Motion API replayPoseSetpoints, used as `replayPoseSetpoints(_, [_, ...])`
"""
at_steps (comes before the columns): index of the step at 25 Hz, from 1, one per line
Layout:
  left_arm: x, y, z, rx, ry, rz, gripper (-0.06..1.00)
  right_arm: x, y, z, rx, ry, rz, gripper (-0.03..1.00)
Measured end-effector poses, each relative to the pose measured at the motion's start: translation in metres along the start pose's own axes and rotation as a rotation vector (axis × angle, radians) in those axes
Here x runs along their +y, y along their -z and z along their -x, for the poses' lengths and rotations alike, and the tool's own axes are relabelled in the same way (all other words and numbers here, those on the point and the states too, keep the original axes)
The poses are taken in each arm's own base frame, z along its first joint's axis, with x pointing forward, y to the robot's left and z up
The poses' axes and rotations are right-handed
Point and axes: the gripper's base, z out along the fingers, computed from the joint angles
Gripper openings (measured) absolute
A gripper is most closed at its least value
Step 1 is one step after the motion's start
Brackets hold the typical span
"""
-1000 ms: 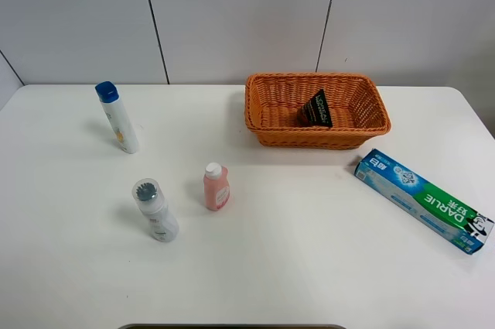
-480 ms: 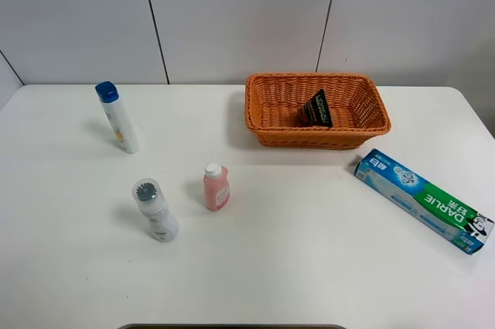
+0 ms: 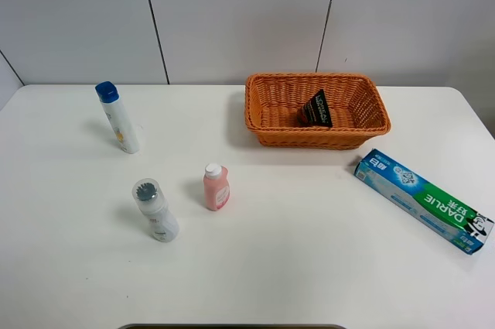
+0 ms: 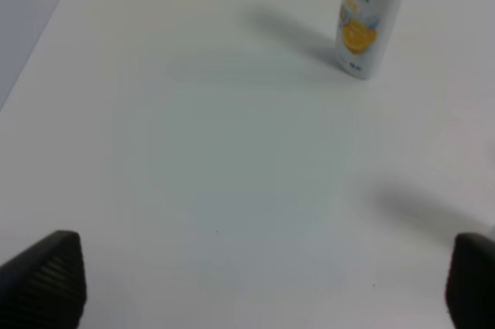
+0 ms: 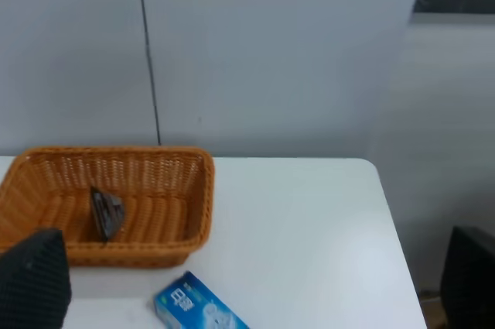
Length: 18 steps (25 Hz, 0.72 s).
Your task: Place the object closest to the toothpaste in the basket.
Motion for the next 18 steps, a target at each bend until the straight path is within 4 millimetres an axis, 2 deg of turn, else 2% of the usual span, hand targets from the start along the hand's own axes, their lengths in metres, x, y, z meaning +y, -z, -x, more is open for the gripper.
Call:
replayPoseSetpoints(4, [0.000, 0.000, 0.000, 0.000, 0.000, 0.000, 0.94, 0.001, 0.001, -0.034, 0.028, -0.034, -0.004, 0.99])
replayPoseSetpoints(13, [0.000, 0.000, 0.000, 0.000, 0.000, 0.000, 0.94, 0.012, -0.041, -0.116, 0.256, -0.098, -0.077, 0.99])
replayPoseSetpoints(18, [0.000, 0.000, 0.000, 0.000, 0.000, 0.000, 0.94, 0.016, -0.049, -0.150, 0.276, -0.114, -0.099, 0.99])
